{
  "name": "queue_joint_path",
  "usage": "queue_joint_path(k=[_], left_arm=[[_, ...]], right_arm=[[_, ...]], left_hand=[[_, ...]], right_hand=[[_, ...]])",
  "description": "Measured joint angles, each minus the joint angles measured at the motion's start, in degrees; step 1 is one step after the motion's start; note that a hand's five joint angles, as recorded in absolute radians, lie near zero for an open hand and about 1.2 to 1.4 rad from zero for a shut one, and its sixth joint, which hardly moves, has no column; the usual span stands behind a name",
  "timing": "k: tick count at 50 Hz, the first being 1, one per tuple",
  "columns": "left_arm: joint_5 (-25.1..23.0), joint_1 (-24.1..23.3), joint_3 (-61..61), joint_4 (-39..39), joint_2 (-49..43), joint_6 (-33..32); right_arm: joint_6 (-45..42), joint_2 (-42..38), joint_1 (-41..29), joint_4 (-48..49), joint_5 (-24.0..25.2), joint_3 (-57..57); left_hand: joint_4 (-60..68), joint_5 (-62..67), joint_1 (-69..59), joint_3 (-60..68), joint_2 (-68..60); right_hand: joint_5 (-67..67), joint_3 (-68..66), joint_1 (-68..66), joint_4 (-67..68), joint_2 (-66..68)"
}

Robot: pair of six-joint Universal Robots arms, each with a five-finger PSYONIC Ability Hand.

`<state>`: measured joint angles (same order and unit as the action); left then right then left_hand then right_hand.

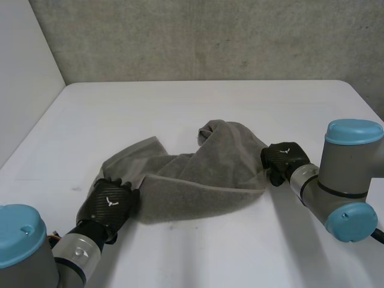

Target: Fold the towel.

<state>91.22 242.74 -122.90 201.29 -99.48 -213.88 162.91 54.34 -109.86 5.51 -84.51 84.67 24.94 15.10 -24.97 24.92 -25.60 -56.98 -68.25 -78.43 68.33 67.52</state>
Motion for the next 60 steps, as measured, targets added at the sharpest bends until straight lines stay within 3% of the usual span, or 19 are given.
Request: queue_joint_path(k=[3, 5, 6, 8, 18, 24, 30, 31, 35, 39, 49, 60], left_arm=[[0.0, 0.0, 0.0, 1.6, -1.4, -0.9], [-0.1, 0.1, 0.1, 2.8, -2.0, -1.5], [-0.1, 0.1, 0.1, 2.8, -2.0, -1.5], [-0.1, 0.2, 0.2, 6.1, -2.6, -2.5], [-0.2, 4.2, 0.1, 21.5, -1.5, -8.3], [-0.7, 10.0, 0.1, 24.6, -0.2, -10.3], [-1.0, 12.6, -0.8, 24.5, -0.3, -10.4], [-1.0, 12.8, -1.1, 24.4, -0.4, -10.4], [-1.3, 12.9, -2.1, 24.0, -0.6, -10.2], [-1.4, 12.6, -2.4, 23.7, -0.6, -10.2], [-2.3, 12.1, -1.7, 22.8, -1.3, -10.1], [-10.0, 12.3, 3.5, 16.8, -8.8, -10.2]], right_arm=[[0.0, -0.1, 0.0, 0.1, -0.1, 0.0], [0.0, -0.2, 0.0, 0.2, -0.1, -0.1], [0.0, -0.2, 0.0, 0.2, -0.1, -0.1], [0.0, -0.4, 0.0, 0.3, -0.1, -0.2], [0.0, -1.2, 0.0, 0.3, 0.1, -0.9], [0.0, -1.2, 0.0, 0.1, 0.2, -0.9], [0.0, -1.2, 0.0, 0.0, 0.2, -0.9], [0.0, -1.2, 0.0, 0.0, 0.2, -0.9], [0.0, -1.2, 0.0, 0.0, 0.1, -0.9], [0.0, -1.2, 0.0, 0.0, 0.1, -0.8], [-0.1, -1.4, 0.0, 0.0, 0.2, -0.8], [0.0, -1.4, 0.0, -0.1, 0.2, -0.8]], left_hand=[[2.4, 2.1, -2.6, 2.8, -2.1], [15.5, 14.5, -16.7, 16.9, -16.3], [15.5, 14.5, -16.7, 16.9, -16.3], [35.6, 35.4, -35.9, 35.5, -35.0], [43.9, 42.5, -41.6, 43.9, -43.3], [44.7, 43.1, -42.0, 44.6, -44.0], [42.5, 42.4, -41.9, 42.5, -41.8], [42.5, 42.4, -41.9, 42.5, -41.8], [21.9, 21.9, -21.3, 21.3, -20.6], [15.8, 15.6, -15.9, 15.9, -15.2], [12.2, 12.1, -12.5, 12.3, -11.5], [11.9, 11.8, -12.2, 11.9, -11.2]], right_hand=[[0.0, 0.0, 0.0, 0.0, 0.0], [0.0, 0.0, 0.0, 0.0, 0.0], [0.0, 0.0, 0.0, 0.0, 0.0], [0.0, 0.0, 0.0, 0.0, 0.0], [0.0, 0.0, 0.0, 0.0, 0.0], [0.0, 0.0, 0.0, 0.0, 0.0], [0.0, 0.0, 0.0, 0.0, 0.0], [0.0, -0.1, 0.0, 0.0, 0.0], [0.0, -0.1, 0.0, 0.0, 0.0], [0.0, -0.1, 0.0, 0.0, 0.0], [-0.1, -0.1, 0.0, 0.0, 0.0], [-0.1, -0.1, 0.0, 0.0, 0.0]])
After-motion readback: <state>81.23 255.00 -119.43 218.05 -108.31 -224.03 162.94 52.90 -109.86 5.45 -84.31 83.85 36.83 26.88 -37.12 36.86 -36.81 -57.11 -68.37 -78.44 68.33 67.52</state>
